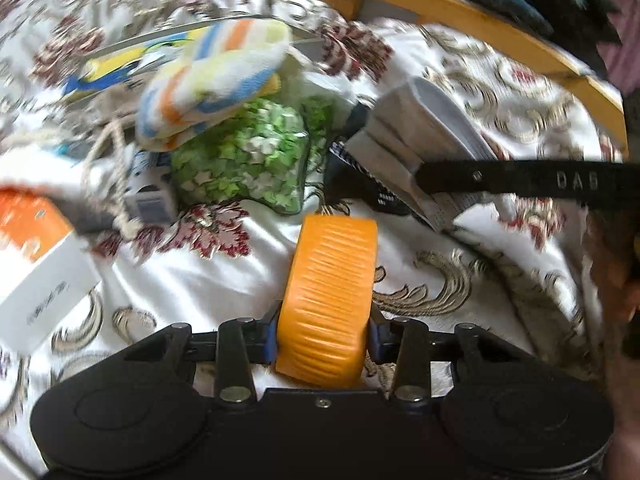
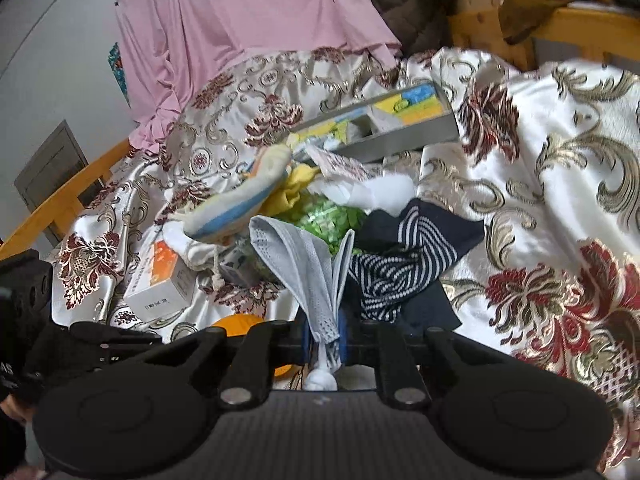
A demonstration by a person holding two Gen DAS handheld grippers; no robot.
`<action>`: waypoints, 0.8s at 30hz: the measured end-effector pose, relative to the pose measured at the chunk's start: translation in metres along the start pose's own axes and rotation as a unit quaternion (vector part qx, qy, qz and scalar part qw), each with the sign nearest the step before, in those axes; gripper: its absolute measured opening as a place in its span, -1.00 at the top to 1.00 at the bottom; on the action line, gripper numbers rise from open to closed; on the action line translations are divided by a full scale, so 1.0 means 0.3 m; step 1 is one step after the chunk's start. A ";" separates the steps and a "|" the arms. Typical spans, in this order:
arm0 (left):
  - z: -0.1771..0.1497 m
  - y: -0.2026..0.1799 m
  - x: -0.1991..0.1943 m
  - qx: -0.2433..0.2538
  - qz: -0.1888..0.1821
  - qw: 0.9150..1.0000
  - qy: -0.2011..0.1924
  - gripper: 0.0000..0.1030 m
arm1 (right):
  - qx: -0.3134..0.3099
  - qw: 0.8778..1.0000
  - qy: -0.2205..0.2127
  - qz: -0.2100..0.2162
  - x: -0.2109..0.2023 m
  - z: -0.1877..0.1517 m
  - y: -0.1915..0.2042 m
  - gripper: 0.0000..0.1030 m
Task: Organize soft objects
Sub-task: 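Grasp the orange silicone strap with the left gripper while the right gripper grasps the grey mask, then carry the orange strap and grey mask over the painted tray and release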
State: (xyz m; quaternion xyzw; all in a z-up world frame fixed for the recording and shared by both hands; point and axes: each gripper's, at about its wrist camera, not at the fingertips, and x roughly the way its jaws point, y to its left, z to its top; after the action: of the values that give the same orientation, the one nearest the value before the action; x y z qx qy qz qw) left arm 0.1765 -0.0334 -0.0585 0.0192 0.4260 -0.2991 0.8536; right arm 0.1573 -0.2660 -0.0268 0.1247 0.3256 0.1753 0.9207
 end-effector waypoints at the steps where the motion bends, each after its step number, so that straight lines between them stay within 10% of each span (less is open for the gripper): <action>1: -0.001 0.006 -0.016 -0.016 -0.002 1.000 -0.006 0.18 | -0.002 1.000 -0.005 0.000 -0.010 0.000 0.004 0.72; 9: -0.009 -0.015 -0.117 -0.075 -0.008 0.996 -0.052 0.19 | -0.011 0.999 -0.038 0.006 -0.081 0.002 0.020 0.72; 24: 0.015 -0.127 -0.234 -0.016 0.042 0.997 -0.063 0.19 | -0.042 0.993 -0.107 0.021 -0.209 0.025 0.070 0.72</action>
State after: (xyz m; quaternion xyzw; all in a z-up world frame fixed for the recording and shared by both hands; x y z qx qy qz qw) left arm 0.1275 -0.0312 0.0047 0.0044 0.3753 -0.2564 0.8907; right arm 0.1116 -0.2733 0.0209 0.1111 0.2147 0.1940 0.9507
